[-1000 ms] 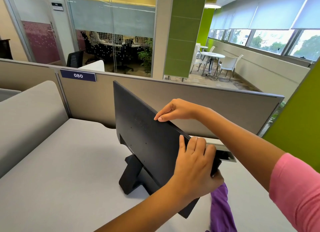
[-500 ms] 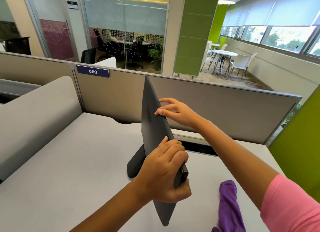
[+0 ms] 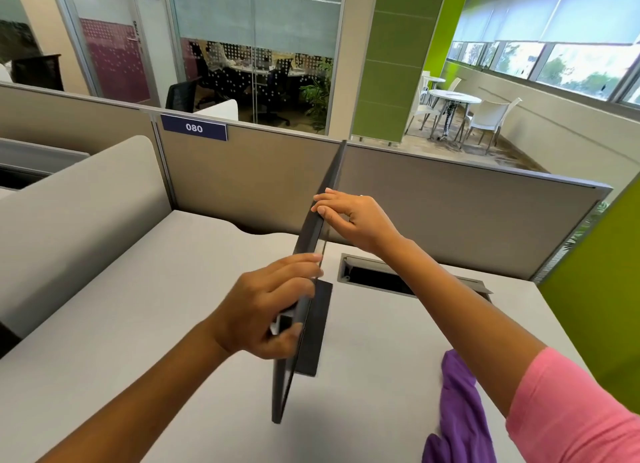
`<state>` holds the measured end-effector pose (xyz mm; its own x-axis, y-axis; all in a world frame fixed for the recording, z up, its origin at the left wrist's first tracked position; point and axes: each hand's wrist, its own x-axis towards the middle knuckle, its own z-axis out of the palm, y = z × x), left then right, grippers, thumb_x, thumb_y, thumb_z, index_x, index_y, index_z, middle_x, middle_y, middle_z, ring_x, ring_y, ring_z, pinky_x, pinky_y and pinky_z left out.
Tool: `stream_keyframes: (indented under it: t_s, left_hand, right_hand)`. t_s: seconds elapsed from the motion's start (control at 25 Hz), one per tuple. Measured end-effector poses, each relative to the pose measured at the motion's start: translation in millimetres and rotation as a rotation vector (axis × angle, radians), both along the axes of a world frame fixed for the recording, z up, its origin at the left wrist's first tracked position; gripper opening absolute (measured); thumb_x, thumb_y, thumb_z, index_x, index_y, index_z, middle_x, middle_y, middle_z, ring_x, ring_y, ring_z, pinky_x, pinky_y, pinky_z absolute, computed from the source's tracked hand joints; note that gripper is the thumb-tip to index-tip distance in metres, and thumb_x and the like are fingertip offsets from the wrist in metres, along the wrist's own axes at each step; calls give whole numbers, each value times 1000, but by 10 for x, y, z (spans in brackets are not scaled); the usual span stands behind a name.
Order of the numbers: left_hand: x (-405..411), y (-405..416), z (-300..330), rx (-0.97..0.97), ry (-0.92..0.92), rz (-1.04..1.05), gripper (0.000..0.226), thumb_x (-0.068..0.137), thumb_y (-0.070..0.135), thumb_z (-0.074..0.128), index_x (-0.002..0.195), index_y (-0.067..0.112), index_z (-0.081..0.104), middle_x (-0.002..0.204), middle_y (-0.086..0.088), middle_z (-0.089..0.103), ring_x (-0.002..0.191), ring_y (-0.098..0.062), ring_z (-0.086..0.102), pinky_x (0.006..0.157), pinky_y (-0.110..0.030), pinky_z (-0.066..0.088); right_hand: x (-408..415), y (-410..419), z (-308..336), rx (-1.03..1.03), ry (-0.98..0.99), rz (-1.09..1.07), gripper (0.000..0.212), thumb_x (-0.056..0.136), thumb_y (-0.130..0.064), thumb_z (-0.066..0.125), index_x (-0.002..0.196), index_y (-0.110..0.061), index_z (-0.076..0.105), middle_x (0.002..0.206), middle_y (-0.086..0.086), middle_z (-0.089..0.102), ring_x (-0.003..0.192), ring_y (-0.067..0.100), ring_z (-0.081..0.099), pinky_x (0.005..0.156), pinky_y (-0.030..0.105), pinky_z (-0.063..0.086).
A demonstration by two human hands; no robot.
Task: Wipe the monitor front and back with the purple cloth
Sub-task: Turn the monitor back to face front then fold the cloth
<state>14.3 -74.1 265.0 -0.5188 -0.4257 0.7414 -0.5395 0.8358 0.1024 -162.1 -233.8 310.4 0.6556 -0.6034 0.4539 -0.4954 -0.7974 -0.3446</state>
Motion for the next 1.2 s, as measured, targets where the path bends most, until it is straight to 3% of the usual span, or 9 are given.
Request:
stream_keyframes:
  t_s: [0.16,0.28,0.56,0.72,0.92,1.2]
  left_hand:
    - [683,-9,44,123,14,60,41,73,14,45,104,-3,66,137,-17,51,130,-29,48,98,-44,48]
    - [1010,-97,107,157,3,75,44,77,11,43,113,0,66,139,-13,51,126,-23,53,93,-41,52]
    - [1664,-410,62,203,40,57,39,95,13,42,132,5,53,138,-6,53,127,-20,52,100,-44,48]
    - [1905,-585,35,213,93,61,38,98,19,43,132,6,52,133,0,57,123,-14,55,101,-35,48]
    - [2119,-851,42,187,138,101,37,97,21,45,128,4,55,123,15,57,112,9,55,93,-11,44]
    - [2462,-1248,95,246,199,216,32,96,10,48,127,8,57,122,-4,62,110,10,55,95,-12,45]
  right_hand:
    - [246,-39,-40,-111,-44,-41,33,98,-31,43,103,-14,70,111,-3,69,121,14,55,92,38,51]
    - [338,-71,-74,-160,-68,-97,29,98,-28,46,103,-15,72,108,-4,71,118,12,58,91,42,51]
    - [601,-87,-75,-162,-72,-264,30,99,-32,44,102,-21,71,104,-9,68,99,9,62,87,45,47]
    - [719,-111,-83,-151,-76,-353,30,98,-32,44,106,-20,71,109,-7,68,103,10,61,95,47,44]
    - [829,-154,-53,-142,-28,-443,30,99,-31,42,112,-21,67,115,-5,67,111,13,58,107,44,34]
    - [973,-287,26,-121,150,-508,32,100,-28,39,126,-23,58,124,-7,62,119,15,53,109,45,28]
